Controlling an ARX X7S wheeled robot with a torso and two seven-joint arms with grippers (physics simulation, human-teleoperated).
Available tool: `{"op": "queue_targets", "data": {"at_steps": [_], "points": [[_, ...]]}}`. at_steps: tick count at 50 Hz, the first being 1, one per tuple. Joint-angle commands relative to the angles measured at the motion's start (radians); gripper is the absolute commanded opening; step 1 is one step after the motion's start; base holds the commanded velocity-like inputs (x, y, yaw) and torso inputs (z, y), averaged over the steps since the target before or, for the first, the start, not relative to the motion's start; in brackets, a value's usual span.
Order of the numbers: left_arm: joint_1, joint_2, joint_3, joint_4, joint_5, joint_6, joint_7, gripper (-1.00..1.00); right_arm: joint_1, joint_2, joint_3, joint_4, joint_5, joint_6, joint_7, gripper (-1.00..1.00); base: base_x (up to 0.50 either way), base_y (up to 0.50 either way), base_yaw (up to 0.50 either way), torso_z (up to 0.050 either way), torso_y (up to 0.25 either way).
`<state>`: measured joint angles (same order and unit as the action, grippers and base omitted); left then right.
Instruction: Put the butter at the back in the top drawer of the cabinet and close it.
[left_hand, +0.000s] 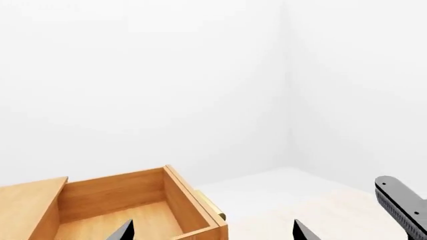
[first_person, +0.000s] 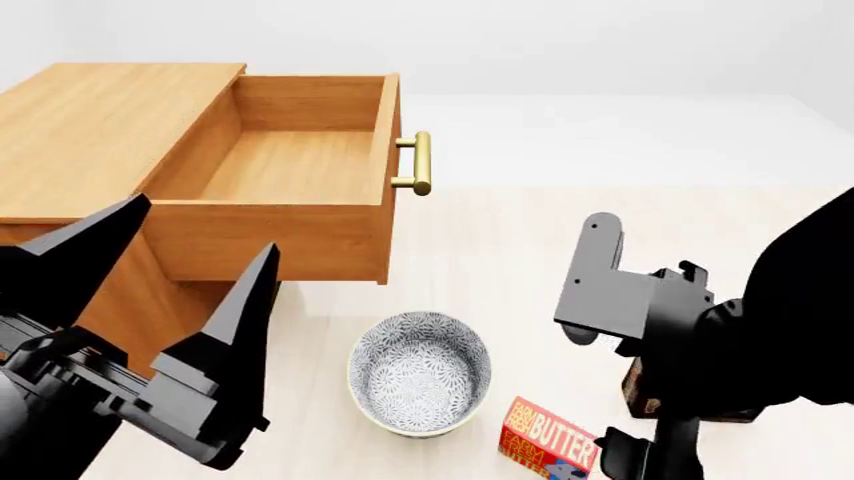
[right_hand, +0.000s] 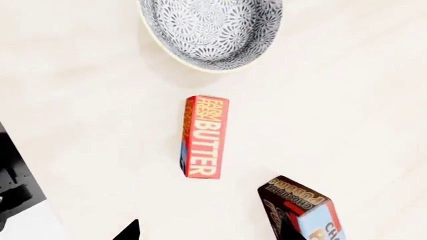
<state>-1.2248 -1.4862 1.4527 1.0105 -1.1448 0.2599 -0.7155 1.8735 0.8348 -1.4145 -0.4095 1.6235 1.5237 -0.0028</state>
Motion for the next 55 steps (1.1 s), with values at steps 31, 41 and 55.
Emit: {"op": "queue_targets", "data": {"at_steps": [31,41,55], "points": [[0.024,0.010,0.010,-0.027,0.011,0.014,0.013,1.00,-0.092,-0.124,-0.186,0.138,-0.141,-0.115,-0.069,1.00,0.00,0.00,0.00,0.000,0.000],[0.028,0.013,0.011,-0.030,0.011,0.014,0.015,1.00,-0.132,-0.157,-0.217,0.180,-0.185,-0.138,-0.056,1.00,0.00,0.00,0.00,0.000,0.000],[0.030,0.026,0.010,-0.037,0.009,0.001,0.017,1.00,-0.180,-0.175,-0.243,0.230,-0.232,-0.178,-0.047,1.00,0.00,0.00,0.00,0.000,0.000]]}}
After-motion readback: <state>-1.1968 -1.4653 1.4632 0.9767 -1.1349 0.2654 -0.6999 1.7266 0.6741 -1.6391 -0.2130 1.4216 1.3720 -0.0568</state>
